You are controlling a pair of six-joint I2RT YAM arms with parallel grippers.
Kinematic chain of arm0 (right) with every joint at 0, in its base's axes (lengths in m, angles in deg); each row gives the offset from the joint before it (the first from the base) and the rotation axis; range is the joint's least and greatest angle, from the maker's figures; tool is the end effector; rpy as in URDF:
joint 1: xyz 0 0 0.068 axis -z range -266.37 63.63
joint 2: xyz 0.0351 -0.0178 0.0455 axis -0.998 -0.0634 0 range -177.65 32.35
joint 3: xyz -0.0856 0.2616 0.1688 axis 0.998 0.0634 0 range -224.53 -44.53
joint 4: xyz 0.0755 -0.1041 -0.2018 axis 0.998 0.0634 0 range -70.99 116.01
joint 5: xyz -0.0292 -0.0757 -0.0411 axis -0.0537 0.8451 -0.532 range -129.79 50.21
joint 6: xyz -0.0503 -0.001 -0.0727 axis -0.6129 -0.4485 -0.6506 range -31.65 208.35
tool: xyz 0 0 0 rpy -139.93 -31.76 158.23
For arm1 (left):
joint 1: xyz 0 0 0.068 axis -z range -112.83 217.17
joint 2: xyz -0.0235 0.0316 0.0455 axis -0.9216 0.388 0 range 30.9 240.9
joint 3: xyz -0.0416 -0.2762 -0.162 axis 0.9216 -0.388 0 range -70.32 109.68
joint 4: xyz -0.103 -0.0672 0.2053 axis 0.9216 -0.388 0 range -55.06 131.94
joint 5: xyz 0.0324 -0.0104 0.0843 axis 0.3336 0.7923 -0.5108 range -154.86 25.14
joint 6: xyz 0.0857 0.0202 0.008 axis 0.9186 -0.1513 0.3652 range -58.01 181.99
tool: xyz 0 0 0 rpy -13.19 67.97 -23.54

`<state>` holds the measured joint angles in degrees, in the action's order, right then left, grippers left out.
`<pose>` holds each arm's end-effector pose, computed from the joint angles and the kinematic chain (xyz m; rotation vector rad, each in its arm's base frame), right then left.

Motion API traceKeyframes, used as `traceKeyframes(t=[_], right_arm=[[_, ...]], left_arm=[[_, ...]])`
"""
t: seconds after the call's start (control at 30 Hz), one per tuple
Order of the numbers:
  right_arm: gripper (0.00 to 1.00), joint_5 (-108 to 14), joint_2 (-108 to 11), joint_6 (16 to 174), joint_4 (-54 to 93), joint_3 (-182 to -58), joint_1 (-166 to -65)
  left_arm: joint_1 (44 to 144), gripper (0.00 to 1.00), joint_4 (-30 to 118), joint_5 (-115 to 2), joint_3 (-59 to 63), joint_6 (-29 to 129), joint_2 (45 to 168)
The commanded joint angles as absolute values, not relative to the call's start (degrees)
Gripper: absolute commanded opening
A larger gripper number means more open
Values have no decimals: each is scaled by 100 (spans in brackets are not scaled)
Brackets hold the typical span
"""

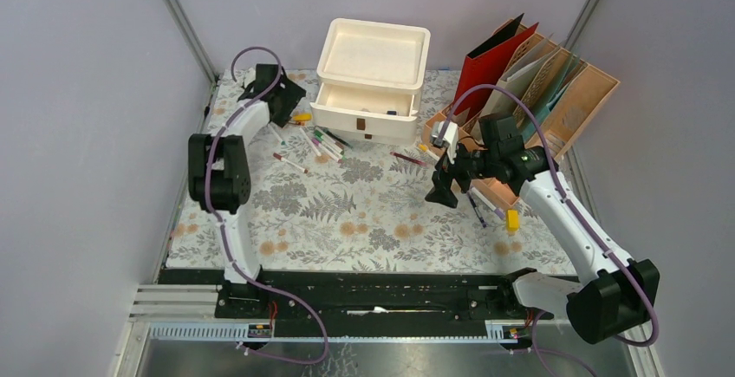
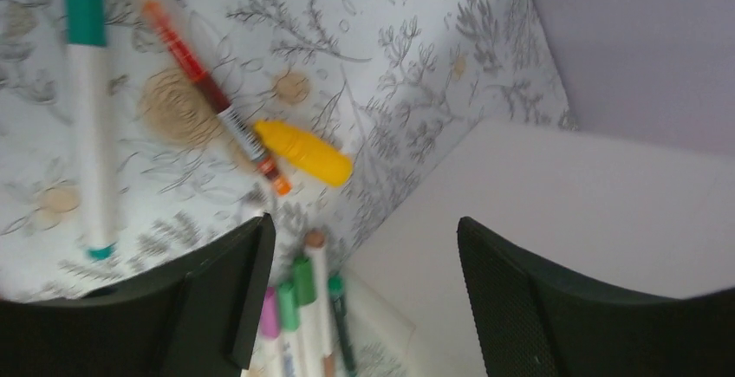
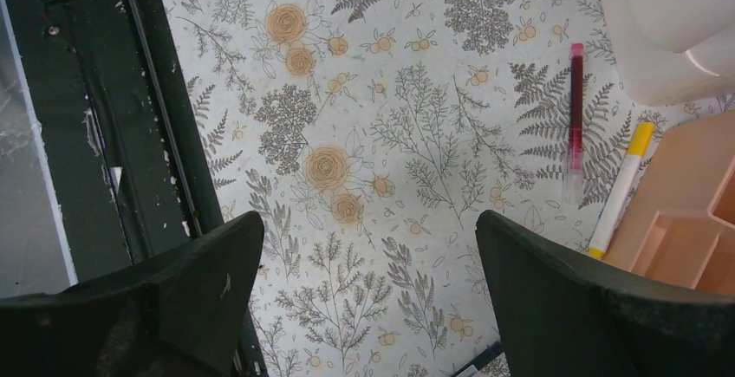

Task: Organize the desk
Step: Pick up the stationery from the center of the board.

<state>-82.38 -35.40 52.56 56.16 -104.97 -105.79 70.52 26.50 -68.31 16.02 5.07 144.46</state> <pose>0.1914 0.1238 0.3446 -1.3194 1.7573 0.7071 0.4818 -0.0234 0.2515 -1.0910 2.0918 -0.4578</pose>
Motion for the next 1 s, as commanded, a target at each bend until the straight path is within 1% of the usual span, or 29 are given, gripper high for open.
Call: traceKeyframes(t=[0.0,0.03,0.17,0.23,0.4,0.7,0.83,0.97], right_arm=[[100,-8191,-3367,5161,5496,-10530,-10552],[100,-8174,-3366,5161,5496,-10533,-10548],[100,-8137,-3370,5161,5496,-10534,-10548],[100,-8138,-3380,5170,5496,-10535,-10553],[100,-8094,-3385,5161,5496,-10526,-10553],[100,-8036,-3436,5160,5455,-10500,-10548],[100,-8010,-3436,5160,5444,-10500,-10552],[100,-7996,-3434,5161,5439,-10492,-10553]], left_arm=[[7103,74,1530,-7088,2771,-142,15099],[7101,68,1497,-7054,2912,-192,15231],[7101,62,1185,-6863,3562,-305,15714],[7103,57,1176,-6826,3732,-358,15857],[7098,56,1001,-6874,4051,-410,16122],[7090,54,959,-6799,4125,-456,16326],[7069,47,914,-6754,4229,-488,16457],[7055,44,904,-6715,4278,-522,16551]])
